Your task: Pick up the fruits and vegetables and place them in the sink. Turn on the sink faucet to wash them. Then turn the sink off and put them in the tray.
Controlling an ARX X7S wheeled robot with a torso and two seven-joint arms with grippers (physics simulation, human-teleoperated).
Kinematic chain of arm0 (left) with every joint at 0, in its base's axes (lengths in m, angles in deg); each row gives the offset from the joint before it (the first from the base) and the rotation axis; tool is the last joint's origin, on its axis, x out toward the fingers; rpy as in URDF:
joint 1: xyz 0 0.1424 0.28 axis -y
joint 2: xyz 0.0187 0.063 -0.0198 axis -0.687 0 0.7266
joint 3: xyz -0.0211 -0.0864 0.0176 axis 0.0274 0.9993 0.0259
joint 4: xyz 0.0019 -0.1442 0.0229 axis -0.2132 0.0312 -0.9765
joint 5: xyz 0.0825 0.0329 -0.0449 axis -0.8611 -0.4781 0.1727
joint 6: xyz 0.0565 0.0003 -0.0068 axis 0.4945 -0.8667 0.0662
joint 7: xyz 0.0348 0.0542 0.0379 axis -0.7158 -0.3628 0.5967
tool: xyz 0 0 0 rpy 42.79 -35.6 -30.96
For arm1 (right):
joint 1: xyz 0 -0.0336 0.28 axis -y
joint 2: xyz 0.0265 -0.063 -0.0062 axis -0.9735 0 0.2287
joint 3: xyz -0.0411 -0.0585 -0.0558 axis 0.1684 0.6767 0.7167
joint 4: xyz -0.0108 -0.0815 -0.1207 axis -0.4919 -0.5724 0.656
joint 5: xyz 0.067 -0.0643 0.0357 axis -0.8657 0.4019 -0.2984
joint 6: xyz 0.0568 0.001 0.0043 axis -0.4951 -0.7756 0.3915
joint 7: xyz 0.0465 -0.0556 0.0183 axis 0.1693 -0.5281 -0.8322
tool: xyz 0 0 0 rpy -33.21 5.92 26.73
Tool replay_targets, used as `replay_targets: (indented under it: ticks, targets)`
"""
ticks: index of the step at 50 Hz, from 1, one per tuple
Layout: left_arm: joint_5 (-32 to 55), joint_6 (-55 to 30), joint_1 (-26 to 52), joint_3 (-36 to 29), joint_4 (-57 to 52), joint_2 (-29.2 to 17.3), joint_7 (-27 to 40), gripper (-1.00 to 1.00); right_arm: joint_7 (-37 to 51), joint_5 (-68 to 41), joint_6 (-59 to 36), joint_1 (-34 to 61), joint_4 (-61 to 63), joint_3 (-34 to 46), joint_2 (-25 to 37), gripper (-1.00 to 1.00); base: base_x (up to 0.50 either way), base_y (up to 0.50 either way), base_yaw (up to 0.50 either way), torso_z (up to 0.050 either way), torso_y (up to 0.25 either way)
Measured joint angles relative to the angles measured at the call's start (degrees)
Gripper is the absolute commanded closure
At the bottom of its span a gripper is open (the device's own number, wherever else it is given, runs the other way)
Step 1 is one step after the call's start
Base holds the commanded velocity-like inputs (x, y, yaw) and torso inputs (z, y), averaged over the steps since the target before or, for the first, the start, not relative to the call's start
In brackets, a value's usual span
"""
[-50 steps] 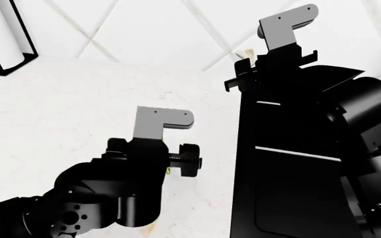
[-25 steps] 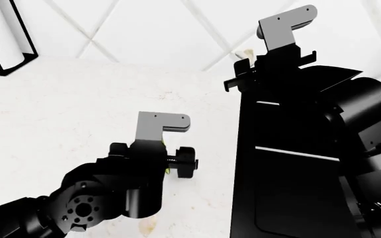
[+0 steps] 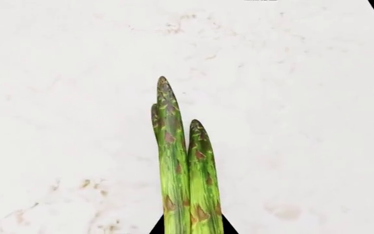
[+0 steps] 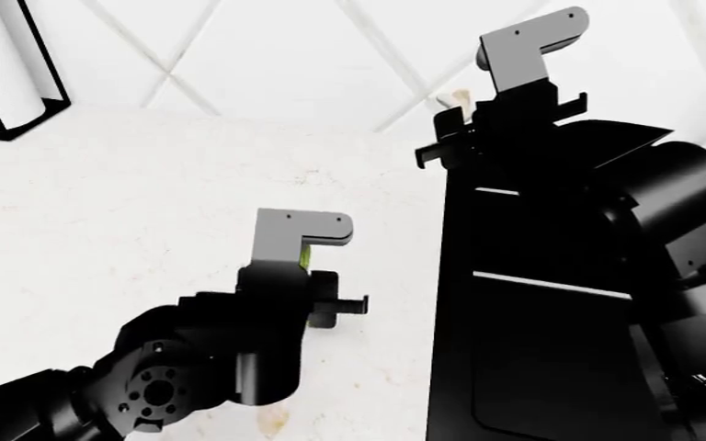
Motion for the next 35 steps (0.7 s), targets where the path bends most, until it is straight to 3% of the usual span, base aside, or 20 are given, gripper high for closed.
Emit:
replay_targets:
  ticks: [18, 35]
  targets:
    - [-4.7, -0.3, 4.9, 1.4, -11.1, -6.5, -3.7, 1.0, 2.0, -1.7, -1.0, -1.5, 4.1, -2.0, 2.0, 1.0, -0.01, 0.0, 0.0, 0.0, 0.0]
    - [-2.0, -0.2, 14.2, 8.9, -20.8, -15.2, -6.9, 1.0, 5.9, -5.0, -4.2, -3.8, 14.0, -4.8, 5.2, 1.0, -0.47, -0.1, 0.0, 0.0, 0.0]
